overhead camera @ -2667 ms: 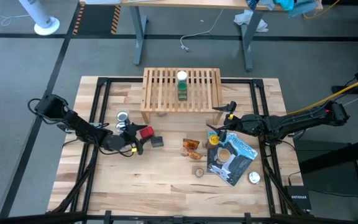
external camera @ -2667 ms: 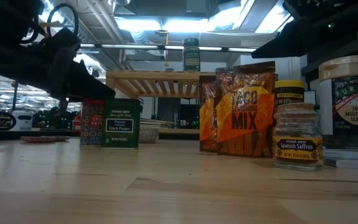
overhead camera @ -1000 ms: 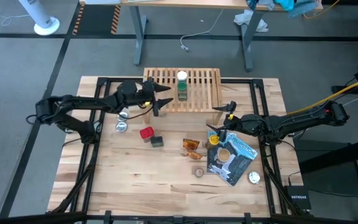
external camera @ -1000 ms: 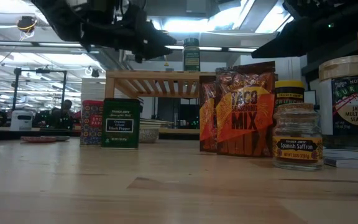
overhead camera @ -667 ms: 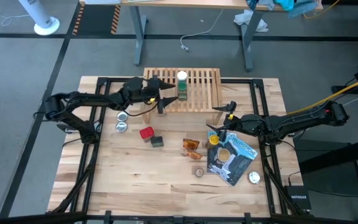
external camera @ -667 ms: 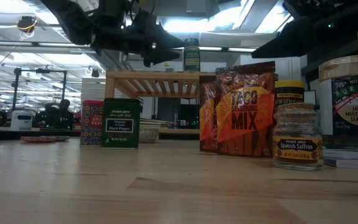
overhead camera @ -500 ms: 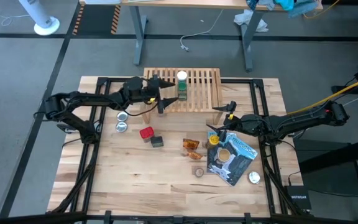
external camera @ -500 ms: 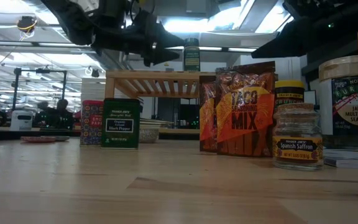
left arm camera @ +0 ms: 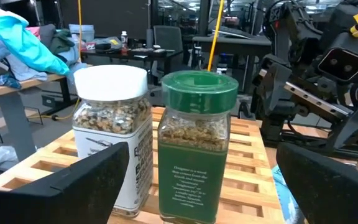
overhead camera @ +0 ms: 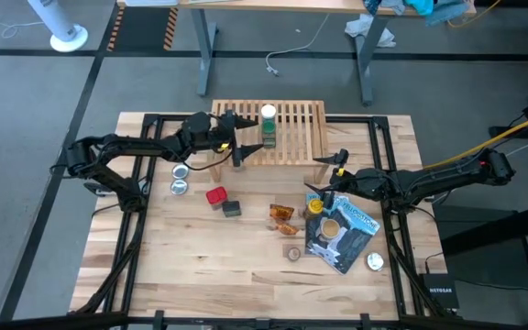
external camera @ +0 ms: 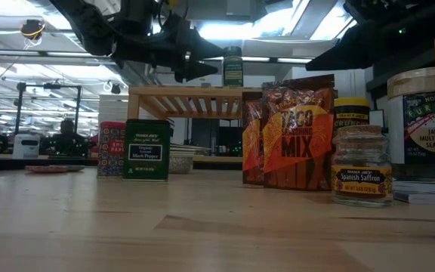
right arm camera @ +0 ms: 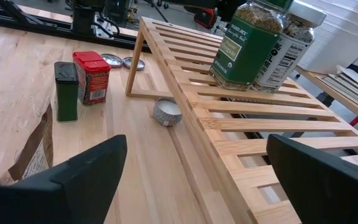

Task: Shelf spices
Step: Remove the green seasoning bottle from the shelf

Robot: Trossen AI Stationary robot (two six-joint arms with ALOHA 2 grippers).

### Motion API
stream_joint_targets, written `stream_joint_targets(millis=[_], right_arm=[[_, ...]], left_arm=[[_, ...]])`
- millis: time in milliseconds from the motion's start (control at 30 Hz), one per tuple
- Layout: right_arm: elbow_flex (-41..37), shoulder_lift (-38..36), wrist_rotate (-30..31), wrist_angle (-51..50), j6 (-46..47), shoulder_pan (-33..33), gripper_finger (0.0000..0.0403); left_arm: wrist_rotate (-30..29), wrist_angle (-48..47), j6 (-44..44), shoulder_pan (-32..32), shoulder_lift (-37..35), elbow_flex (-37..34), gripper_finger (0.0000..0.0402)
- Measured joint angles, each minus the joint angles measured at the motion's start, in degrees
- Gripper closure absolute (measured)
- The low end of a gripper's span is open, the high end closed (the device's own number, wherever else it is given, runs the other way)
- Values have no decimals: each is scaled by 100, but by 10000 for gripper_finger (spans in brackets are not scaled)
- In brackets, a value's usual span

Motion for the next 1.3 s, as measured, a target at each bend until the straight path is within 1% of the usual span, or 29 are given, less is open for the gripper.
stream_joint_targets(millis=[167, 333, 633, 833, 900, 1033, 1233, 1300], right_arm=[[0, -1, 0, -2, -2, -1, 10], [0, -1, 0, -2, -2, -2, 10], [0, -2, 0, -3, 0, -2, 10], [0, 0, 0, -17, 0, 0, 10], [0, 0, 0, -17, -1, -1, 10], [0, 0, 0, -35, -2, -2, 10], [0, 0, 0, -64, 0, -2, 10], [0, 0, 0, -68, -1, -1, 10]], left_arm=[[0, -1, -112, -54, 2, 0, 2], [0, 38, -87, -133, 184, 25, 2], [106, 22, -106, -140, 696, 591, 2], [141, -5, -128, -204, 921, 753, 2], [13, -9, -152, -253, 951, 761, 2], [-459, -7, -239, -357, 970, 761, 2], [-525, -6, -54, -376, 970, 761, 2], [-525, 0, -56, -378, 970, 761, 9]])
